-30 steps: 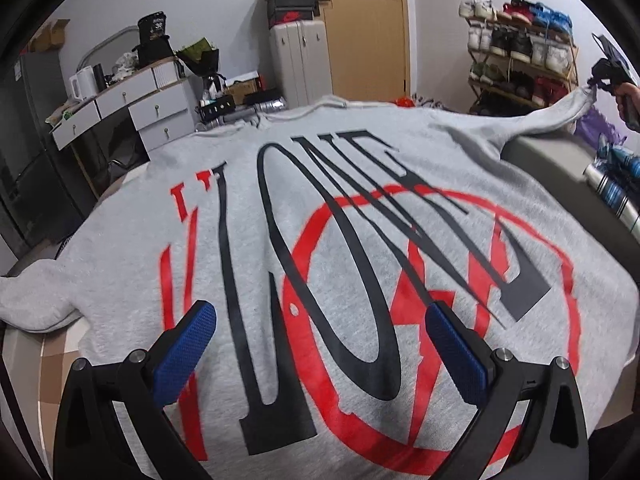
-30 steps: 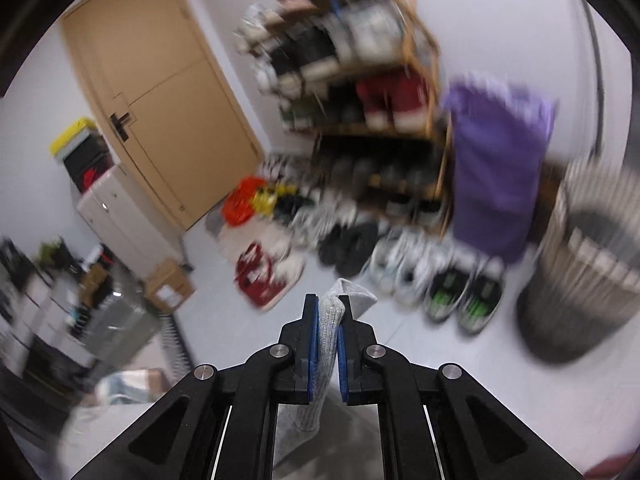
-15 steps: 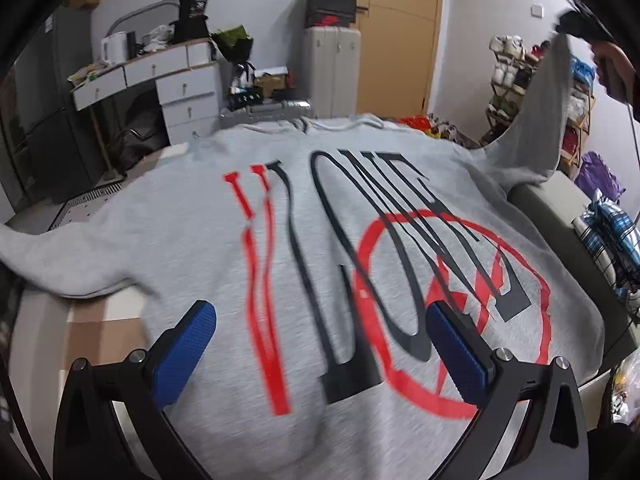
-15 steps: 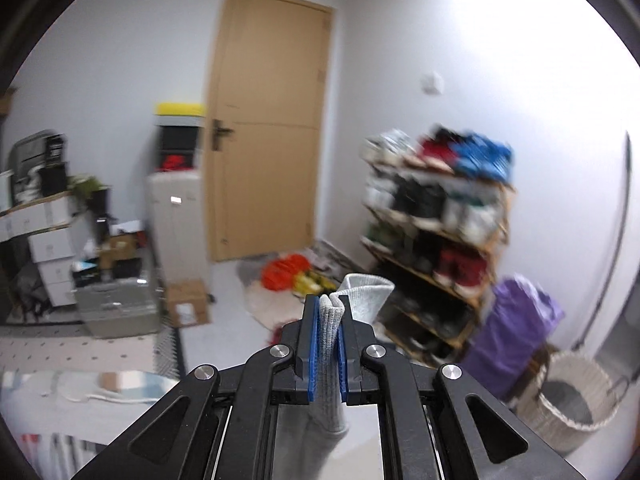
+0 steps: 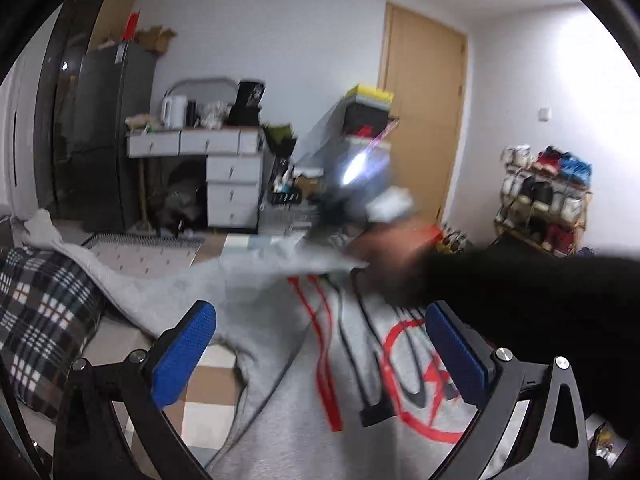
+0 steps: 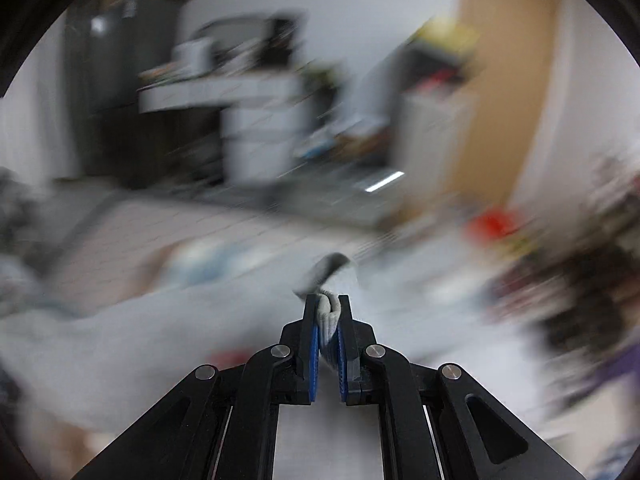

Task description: Fold large clothes

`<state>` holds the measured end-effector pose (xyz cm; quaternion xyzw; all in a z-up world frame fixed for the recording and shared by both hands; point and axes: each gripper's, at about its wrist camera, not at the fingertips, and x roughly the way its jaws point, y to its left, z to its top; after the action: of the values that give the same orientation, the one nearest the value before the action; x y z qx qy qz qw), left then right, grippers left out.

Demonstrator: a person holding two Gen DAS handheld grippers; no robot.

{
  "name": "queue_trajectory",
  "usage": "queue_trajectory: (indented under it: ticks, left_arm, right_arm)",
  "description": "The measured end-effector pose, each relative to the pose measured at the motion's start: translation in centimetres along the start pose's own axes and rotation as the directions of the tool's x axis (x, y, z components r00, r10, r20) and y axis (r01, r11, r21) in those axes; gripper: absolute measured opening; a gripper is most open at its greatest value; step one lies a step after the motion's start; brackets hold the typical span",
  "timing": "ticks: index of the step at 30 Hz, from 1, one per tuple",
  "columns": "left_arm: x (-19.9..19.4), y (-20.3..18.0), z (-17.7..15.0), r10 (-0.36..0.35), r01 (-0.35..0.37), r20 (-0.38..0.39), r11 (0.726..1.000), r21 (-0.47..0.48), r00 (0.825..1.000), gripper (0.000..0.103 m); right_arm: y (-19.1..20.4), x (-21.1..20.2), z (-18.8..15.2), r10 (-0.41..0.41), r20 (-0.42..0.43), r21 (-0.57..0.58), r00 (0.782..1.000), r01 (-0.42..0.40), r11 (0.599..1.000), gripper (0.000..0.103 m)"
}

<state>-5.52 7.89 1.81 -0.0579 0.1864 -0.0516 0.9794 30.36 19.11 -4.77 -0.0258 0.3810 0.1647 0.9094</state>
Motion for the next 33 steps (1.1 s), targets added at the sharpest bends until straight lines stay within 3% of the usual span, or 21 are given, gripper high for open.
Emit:
queue_trajectory:
  ticks: [3,8,10,11,12,13,14,17,19,21,26,28,30,33]
  left_arm:
    - [-0.2,-0.8,-0.7,-0.082,0.082,-0.017,0.997,-0.002,0.996,0.102]
    - [-1.4,-0.3,-0.5,-0.126,0.127,0.047,0.992,-0.025,0.991,0.100]
    - [-1.3,0.6,0.2,-0.143,0.147,0.069,0.987,-0.060,0.987,0.100]
    - [-1.6,1.1,0.4,-0.152,0.159,0.086,0.984,-0.080,0.985,0.100]
    - [-1.6,1.4,0.5,-0.168,0.178,0.104,0.979,-0.098,0.980,0.100]
    - [-2.0,1.7,0.5,-0.173,0.185,0.115,0.977,-0.104,0.978,0.100]
    - [-2.2,1.8,0.4,-0.172,0.187,0.134,0.976,-0.109,0.976,0.100]
    - [-2.7,2.0,0.4,-0.165,0.188,0.186,0.975,-0.115,0.969,0.101]
    - [-2.8,2.0,0.2,-0.159,0.183,0.196,0.977,-0.112,0.968,0.101]
    - [-2.9,2.1,0.0,-0.158,0.186,0.207,0.975,-0.124,0.966,0.101]
    - [-1.9,2.3,-0.5,-0.079,0.100,0.164,0.987,-0.127,0.983,0.101]
    - [-0.5,2.8,-0.5,-0.018,0.035,0.117,0.989,-0.145,0.993,0.101]
    - [0.7,3.6,-0.4,0.033,-0.021,0.075,0.986,-0.165,0.997,0.101]
    - [2.0,5.0,-0.7,0.136,-0.131,0.018,0.975,-0.177,0.990,0.101]
  right_arm:
    - [5.0,6.0,-3.3,0.046,-0.078,0.030,0.996,-0.044,0.999,0.007]
    - [9.6,8.3,-4.8,0.094,-0.047,0.053,0.994,-0.091,0.994,0.011]
    - [9.7,9.1,-4.7,0.154,-0.060,0.084,0.986,-0.149,0.985,0.012]
    - [9.6,9.8,-5.3,0.231,-0.104,0.125,0.967,-0.218,0.968,0.022]
    - [9.9,10.4,-5.5,0.275,-0.154,0.148,0.949,-0.253,0.956,0.055]
    - [10.3,10.7,-5.9,0.300,-0.196,0.165,0.934,-0.270,0.949,0.072]
    - [10.2,10.7,-6.8,0.335,-0.242,0.182,0.910,-0.297,0.937,0.082]
    - [9.2,8.0,-8.1,0.422,-0.246,0.158,0.873,-0.394,0.905,0.081]
    - [6.9,5.4,-9.1,0.489,-0.214,0.191,0.845,-0.455,0.870,0.084]
    - [3.9,3.3,-10.0,0.488,-0.185,0.233,0.853,-0.444,0.865,0.092]
    - [-7.8,-5.4,-13.2,0.418,0.015,0.415,0.908,-0.386,0.824,0.098]
    - [-11.3,-9.5,-14.7,0.381,0.128,0.446,0.916,-0.397,0.802,0.102]
    - [-13.5,-13.6,-17.1,0.310,0.239,0.433,0.920,-0.387,0.814,0.103]
    - [-14.6,-17.2,-20.7,0.202,0.354,0.373,0.913,-0.336,0.865,0.103]
